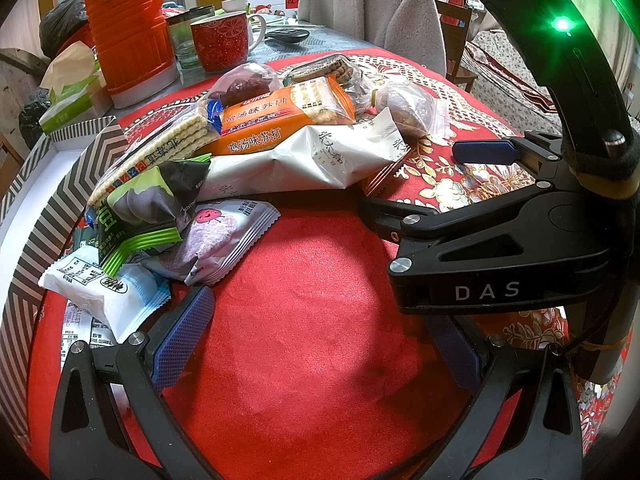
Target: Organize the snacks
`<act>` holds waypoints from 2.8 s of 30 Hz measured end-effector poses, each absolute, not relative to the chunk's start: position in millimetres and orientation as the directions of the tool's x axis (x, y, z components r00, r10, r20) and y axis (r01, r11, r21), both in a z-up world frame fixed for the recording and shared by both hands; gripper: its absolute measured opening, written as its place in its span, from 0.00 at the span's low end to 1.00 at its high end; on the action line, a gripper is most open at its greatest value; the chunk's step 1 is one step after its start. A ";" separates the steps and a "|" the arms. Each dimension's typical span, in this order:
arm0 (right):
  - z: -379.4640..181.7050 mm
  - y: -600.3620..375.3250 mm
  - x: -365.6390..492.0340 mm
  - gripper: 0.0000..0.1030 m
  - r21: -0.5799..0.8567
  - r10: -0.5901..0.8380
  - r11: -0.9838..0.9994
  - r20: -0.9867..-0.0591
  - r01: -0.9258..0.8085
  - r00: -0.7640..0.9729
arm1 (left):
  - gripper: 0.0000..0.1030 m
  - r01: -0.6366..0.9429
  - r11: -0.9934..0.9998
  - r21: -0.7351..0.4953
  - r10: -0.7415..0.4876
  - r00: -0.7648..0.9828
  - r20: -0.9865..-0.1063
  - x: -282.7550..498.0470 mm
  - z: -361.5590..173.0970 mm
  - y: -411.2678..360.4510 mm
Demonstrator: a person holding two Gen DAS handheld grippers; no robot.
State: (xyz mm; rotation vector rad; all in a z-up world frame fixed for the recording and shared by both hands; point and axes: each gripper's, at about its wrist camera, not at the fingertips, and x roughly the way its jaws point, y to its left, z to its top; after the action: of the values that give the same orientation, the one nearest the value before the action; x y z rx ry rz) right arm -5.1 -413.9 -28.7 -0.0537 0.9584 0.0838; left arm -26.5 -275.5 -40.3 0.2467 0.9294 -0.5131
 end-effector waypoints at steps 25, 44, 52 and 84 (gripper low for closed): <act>-28.6 -413.7 -5.1 1.00 -0.009 0.047 0.995 -0.819 -0.095 0.572 | 1.00 0.521 0.853 -0.015 -0.313 0.490 -0.813 -26.4 -40.3 -274.9; -28.8 -414.9 -3.5 1.00 -0.009 0.049 0.995 -0.819 -0.098 0.571 | 1.00 0.527 0.850 -0.016 -0.317 0.488 -0.813 -27.8 -39.9 -274.9; -26.6 -412.9 -11.1 1.00 -0.006 0.055 0.995 -0.818 -0.103 0.572 | 0.99 0.587 0.807 -0.064 -0.479 0.587 -0.653 -99.4 14.1 -218.1; 13.4 -405.8 -64.2 0.90 0.186 0.297 0.955 -0.622 -0.232 0.724 | 0.50 0.375 0.922 -0.096 -0.306 0.553 -0.775 -5.1 -30.7 -116.5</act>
State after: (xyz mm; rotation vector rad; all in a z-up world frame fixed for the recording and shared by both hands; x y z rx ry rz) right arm -64.2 -405.8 13.4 0.0973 0.7031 0.2928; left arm -5.1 -116.5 -30.7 0.0837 0.8983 -0.4032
